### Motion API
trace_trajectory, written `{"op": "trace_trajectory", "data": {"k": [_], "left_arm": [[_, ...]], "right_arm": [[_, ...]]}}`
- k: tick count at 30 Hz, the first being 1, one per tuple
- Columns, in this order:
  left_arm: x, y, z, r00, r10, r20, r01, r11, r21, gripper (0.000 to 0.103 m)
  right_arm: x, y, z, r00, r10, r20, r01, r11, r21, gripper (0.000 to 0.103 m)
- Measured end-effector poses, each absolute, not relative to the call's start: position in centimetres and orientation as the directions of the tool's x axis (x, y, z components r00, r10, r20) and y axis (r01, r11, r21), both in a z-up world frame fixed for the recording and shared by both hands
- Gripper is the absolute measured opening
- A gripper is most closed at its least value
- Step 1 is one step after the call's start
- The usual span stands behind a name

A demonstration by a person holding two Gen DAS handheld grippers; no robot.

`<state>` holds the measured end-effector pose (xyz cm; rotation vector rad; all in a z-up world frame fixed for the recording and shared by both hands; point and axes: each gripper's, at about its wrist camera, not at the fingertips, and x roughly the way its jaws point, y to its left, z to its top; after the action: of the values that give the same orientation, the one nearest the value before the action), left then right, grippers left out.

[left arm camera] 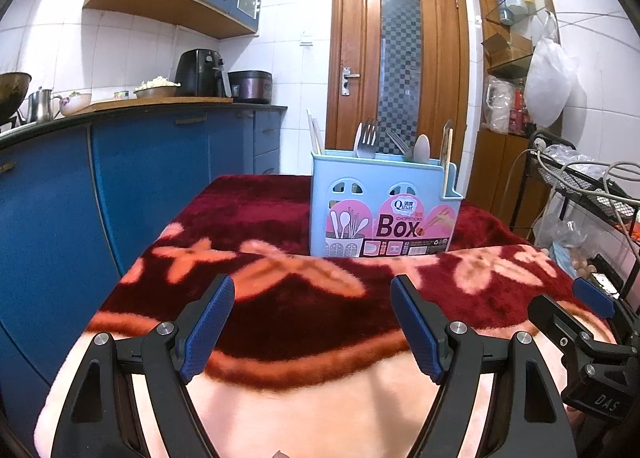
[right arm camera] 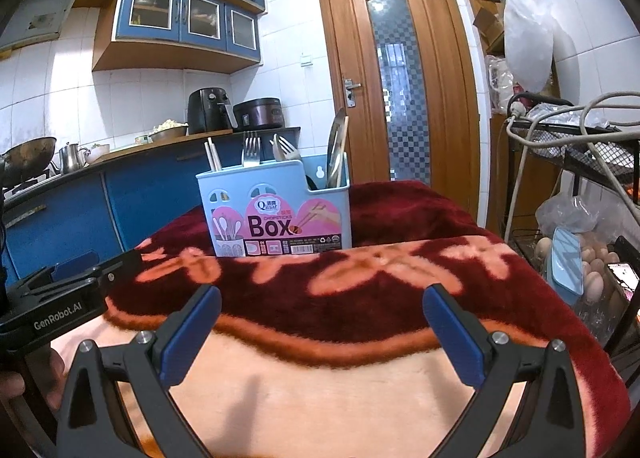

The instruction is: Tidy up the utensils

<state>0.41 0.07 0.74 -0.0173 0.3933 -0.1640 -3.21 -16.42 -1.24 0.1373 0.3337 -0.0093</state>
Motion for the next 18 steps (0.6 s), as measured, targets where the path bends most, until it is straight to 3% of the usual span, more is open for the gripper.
{"op": "trace_trajectory", "data": {"k": [18], "left_arm": [[0.26,-0.14,0.74,0.911,-0.164,-0.379,0.159,0.986,-0.043,0.081]], "right_arm": [[-3.17,-16.23,-1.35,0.942,0.012,-0.336,0.032,0.991,0.127,0.103]]}}
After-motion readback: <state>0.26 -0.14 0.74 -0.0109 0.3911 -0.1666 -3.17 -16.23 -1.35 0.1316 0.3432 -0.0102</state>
